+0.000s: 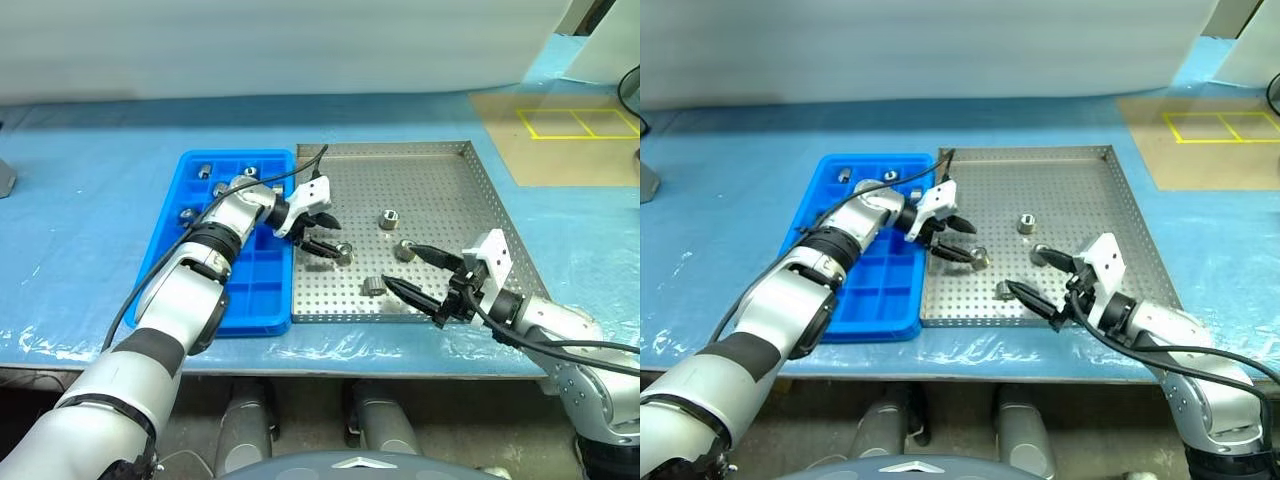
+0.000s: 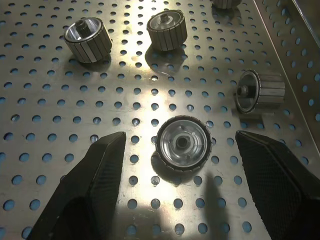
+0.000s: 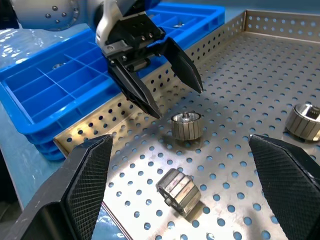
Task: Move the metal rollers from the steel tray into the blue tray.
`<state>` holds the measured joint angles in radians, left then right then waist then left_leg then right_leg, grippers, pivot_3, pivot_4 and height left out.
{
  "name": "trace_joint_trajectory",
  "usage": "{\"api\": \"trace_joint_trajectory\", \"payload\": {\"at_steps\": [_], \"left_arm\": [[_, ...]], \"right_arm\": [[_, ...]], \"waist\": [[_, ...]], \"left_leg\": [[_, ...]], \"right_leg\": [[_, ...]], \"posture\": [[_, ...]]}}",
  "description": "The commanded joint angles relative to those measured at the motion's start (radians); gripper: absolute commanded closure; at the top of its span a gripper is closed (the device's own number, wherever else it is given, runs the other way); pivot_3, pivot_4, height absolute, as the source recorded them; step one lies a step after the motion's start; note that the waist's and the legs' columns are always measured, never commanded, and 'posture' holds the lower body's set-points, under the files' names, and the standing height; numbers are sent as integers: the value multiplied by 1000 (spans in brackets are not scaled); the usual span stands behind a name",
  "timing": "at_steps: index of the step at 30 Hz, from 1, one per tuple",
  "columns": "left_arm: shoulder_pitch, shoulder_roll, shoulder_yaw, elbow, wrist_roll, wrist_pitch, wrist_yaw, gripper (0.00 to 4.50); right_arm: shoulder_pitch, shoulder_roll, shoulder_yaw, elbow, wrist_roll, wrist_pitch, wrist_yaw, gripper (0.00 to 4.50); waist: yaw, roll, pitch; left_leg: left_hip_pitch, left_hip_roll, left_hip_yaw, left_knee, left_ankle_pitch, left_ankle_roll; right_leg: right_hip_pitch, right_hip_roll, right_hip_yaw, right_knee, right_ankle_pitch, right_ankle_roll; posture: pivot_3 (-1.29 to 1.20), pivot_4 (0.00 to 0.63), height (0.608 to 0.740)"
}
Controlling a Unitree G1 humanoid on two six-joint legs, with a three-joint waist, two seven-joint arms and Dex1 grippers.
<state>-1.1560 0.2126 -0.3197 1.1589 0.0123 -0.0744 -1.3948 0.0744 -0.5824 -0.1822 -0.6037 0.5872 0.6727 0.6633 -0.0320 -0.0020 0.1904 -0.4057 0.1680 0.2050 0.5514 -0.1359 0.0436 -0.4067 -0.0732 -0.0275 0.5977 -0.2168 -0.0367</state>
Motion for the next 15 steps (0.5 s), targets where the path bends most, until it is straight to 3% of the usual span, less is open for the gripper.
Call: {"api": "trace_joint_trajectory", "payload": {"at_steps": [1, 15], "left_arm": [[-35, 5, -17, 42, 69, -67, 0, 791], [-9, -76, -5, 86, 161, -85, 52, 791]], "right_arm": [[14, 11, 12, -44, -10, -28, -29, 0], [15, 16, 53, -31, -69, -63, -84, 0]], "waist": [[-7, 0, 0], [-37, 1, -1]], "left_leg": [[0, 0, 0, 1, -1, 1], [-3, -2, 0, 6, -6, 9]], "right_leg": [[0, 0, 0, -1, 1, -1], [6, -2, -1, -9, 6, -5]], "posture": [[-583, 150, 740], [-608, 150, 740]]}}
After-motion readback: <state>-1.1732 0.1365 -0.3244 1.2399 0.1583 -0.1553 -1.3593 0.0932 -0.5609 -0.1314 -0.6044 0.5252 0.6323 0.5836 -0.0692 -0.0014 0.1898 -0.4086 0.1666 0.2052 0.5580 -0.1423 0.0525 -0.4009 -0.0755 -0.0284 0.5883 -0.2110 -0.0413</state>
